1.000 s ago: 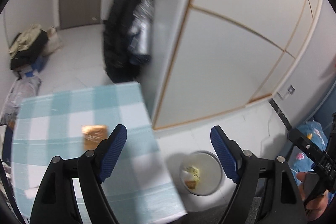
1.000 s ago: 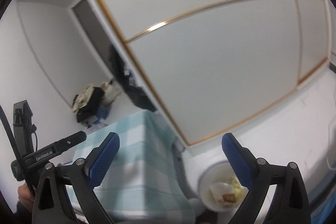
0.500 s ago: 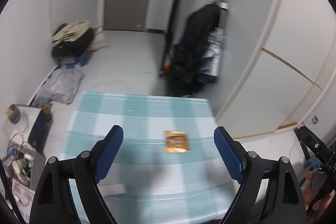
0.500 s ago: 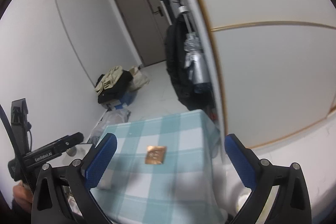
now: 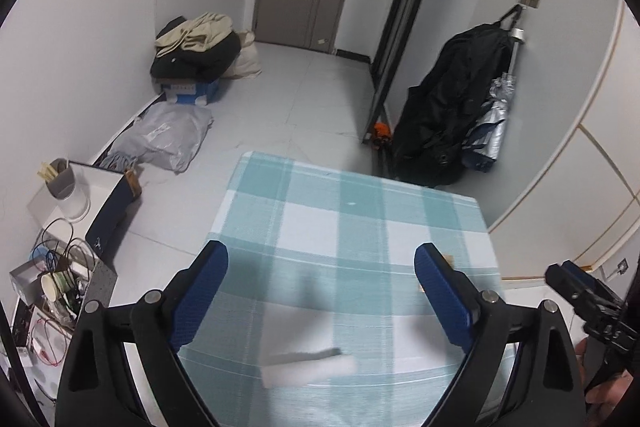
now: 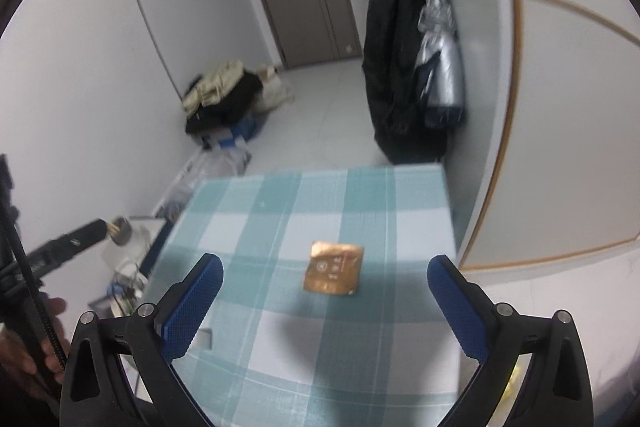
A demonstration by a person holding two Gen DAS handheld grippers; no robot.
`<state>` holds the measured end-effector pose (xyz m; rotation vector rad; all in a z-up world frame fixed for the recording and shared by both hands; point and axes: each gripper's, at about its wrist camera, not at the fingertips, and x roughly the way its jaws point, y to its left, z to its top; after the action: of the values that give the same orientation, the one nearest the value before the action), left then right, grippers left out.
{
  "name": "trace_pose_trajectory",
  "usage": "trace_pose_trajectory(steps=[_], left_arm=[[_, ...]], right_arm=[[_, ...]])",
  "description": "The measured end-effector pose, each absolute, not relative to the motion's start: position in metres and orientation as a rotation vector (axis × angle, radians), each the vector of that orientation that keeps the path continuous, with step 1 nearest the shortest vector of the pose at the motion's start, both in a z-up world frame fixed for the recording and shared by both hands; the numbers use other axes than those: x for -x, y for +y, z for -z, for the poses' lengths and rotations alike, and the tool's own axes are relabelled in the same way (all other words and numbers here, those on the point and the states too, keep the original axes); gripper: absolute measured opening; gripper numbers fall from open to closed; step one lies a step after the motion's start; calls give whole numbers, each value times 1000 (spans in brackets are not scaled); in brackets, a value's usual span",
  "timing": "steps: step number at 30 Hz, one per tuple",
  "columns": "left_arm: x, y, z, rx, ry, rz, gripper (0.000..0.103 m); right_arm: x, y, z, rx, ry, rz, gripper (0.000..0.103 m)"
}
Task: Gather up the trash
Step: 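Move both open grippers back over the brown packet and foam strip, then close the right gripper on the brown square packet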
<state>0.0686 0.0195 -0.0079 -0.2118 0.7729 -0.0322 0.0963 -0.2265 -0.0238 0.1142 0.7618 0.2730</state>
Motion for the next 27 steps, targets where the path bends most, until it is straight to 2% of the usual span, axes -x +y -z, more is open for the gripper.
trace_pose_trajectory(steps=[14, 27], left_arm=[[-78, 64, 19, 251, 828, -26, 93], [-83, 75, 29, 282, 854, -42, 93]], right_arm=[[-182, -167, 119, 138, 1035, -180, 103], [-196, -161, 145, 165, 1120, -147, 99]])
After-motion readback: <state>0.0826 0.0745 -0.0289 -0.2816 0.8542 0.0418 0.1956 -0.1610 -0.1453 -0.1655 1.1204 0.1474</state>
